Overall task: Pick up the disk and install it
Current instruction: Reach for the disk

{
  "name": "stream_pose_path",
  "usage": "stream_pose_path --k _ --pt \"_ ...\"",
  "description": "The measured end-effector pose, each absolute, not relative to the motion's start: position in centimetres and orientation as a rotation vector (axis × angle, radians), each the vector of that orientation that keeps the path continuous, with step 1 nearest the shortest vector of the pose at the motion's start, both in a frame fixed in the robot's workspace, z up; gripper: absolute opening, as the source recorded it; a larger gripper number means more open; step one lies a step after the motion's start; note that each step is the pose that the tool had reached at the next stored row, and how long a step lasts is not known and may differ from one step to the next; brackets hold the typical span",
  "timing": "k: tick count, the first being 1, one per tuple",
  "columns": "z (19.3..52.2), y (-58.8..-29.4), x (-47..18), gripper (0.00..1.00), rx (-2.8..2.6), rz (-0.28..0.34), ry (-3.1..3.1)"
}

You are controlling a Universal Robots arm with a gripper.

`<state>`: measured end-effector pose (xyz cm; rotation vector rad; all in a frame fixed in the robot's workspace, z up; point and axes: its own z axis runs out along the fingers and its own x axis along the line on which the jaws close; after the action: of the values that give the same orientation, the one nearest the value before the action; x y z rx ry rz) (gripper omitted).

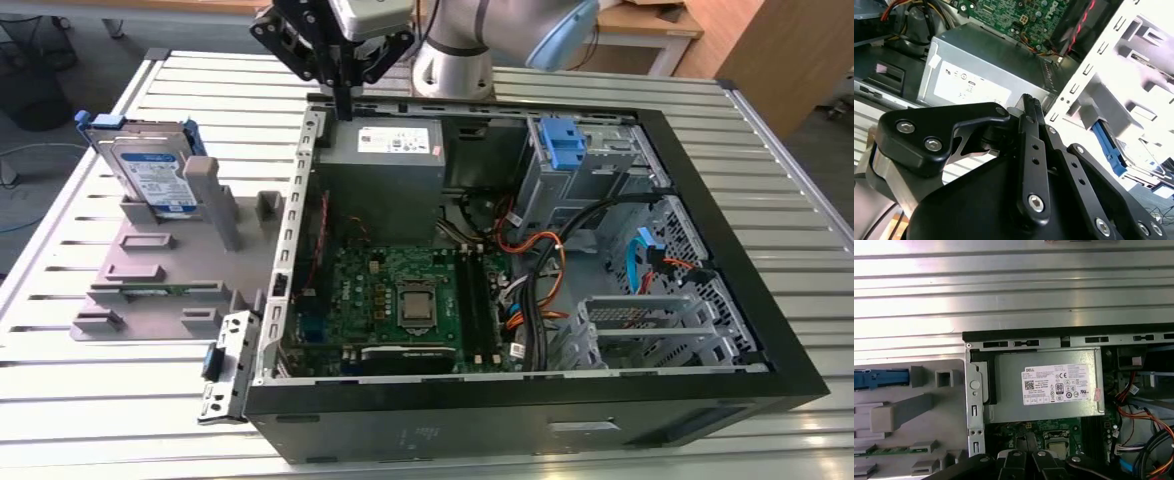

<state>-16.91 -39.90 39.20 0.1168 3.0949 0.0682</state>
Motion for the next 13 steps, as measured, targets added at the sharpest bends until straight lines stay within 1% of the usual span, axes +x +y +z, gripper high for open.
stream_pose_path --k 13 --pt "39.2 -39.9 -18.5 0.11 0.116 0.068 3.09"
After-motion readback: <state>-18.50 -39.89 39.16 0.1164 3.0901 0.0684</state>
